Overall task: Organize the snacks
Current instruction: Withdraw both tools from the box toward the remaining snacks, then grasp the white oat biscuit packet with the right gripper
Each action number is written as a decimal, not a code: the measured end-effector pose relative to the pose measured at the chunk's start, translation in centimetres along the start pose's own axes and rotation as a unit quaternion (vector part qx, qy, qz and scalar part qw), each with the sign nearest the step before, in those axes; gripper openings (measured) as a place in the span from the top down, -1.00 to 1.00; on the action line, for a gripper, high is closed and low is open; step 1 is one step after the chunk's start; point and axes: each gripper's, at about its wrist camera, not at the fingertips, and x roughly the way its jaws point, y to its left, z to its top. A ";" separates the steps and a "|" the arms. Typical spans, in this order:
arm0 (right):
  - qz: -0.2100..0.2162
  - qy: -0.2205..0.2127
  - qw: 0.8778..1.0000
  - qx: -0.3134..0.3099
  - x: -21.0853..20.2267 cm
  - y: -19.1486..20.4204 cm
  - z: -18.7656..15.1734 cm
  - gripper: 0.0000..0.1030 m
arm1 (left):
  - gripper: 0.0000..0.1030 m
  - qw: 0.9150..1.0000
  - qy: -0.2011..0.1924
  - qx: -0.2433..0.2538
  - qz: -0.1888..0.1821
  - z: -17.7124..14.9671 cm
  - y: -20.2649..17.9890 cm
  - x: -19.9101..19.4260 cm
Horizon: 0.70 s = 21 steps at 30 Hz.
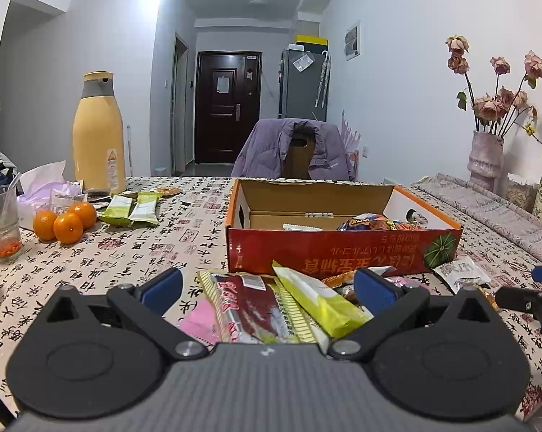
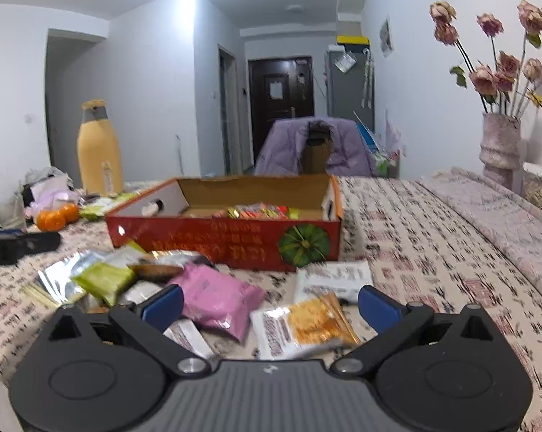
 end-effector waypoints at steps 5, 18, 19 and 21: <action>-0.012 0.021 1.000 0.006 0.1 -0.9 -0.7 -1.00 | -1.00 1.000 0.000 0.005 -0.005 -0.3 0.1 -0.1; -0.038 0.102 0.994 -0.010 6.1 -1.4 -0.1 -0.95 | -1.00 1.000 0.014 0.005 -0.006 -0.4 -0.1 0.3; -0.038 0.110 0.993 -0.012 6.7 -1.4 0.0 -0.95 | -1.00 1.000 0.015 0.004 -0.005 -0.4 -0.1 0.3; -0.033 0.123 0.992 -0.018 7.6 -1.4 0.2 -0.95 | -1.00 1.000 0.016 0.002 -0.003 -0.5 0.0 0.3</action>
